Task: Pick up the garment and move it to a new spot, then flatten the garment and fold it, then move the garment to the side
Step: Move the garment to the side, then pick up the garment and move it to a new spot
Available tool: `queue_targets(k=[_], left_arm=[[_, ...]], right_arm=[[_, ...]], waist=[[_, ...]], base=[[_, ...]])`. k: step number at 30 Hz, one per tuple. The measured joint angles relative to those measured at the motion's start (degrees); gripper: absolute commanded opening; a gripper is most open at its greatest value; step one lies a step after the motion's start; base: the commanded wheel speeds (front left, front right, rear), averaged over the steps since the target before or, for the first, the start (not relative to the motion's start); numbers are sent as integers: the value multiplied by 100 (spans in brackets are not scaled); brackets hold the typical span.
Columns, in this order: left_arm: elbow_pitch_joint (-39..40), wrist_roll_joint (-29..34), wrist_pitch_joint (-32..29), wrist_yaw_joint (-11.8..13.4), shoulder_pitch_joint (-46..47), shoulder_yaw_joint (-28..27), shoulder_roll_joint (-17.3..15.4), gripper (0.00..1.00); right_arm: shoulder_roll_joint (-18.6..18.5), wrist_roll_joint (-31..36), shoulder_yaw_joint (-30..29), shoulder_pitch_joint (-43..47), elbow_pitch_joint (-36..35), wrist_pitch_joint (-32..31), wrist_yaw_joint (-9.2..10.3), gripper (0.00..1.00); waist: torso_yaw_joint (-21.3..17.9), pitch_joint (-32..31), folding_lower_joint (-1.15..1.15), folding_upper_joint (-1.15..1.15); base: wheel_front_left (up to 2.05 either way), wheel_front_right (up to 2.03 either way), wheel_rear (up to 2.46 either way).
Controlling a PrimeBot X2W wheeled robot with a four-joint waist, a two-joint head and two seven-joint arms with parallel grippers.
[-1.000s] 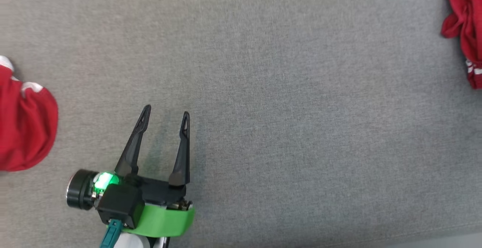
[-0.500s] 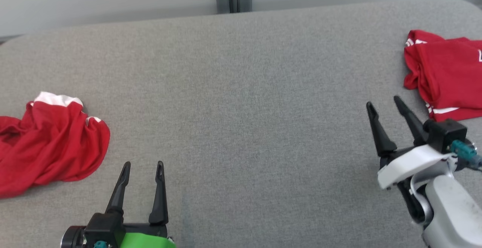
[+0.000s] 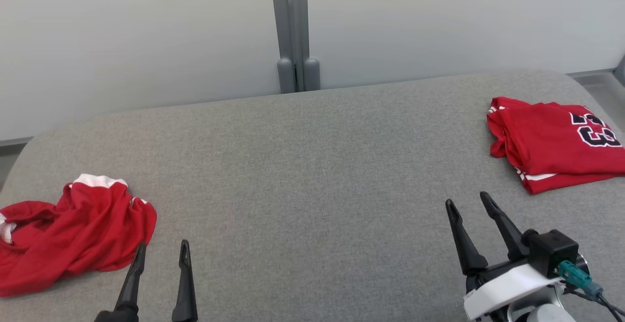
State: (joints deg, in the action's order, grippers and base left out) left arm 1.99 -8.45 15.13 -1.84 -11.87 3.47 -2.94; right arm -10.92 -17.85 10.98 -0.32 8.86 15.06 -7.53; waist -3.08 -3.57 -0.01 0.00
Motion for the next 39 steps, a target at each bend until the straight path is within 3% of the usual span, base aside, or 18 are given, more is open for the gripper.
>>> queue_targets(k=[14, 39], left_arm=[[-187, -211, -1, 178, -442, -16, 5, 100], [-265, -254, -1, 229, -451, 20, 5, 100]], right_arm=[[138, 103, -207, 570, -127, 0, 0, 100], [185, 119, -179, 577, -112, 0, 0, 100]], waist=[[20, -424, 0, 0], [49, -304, 0, 0]], base=[[0, 0, 0], [0, 0, 0]])
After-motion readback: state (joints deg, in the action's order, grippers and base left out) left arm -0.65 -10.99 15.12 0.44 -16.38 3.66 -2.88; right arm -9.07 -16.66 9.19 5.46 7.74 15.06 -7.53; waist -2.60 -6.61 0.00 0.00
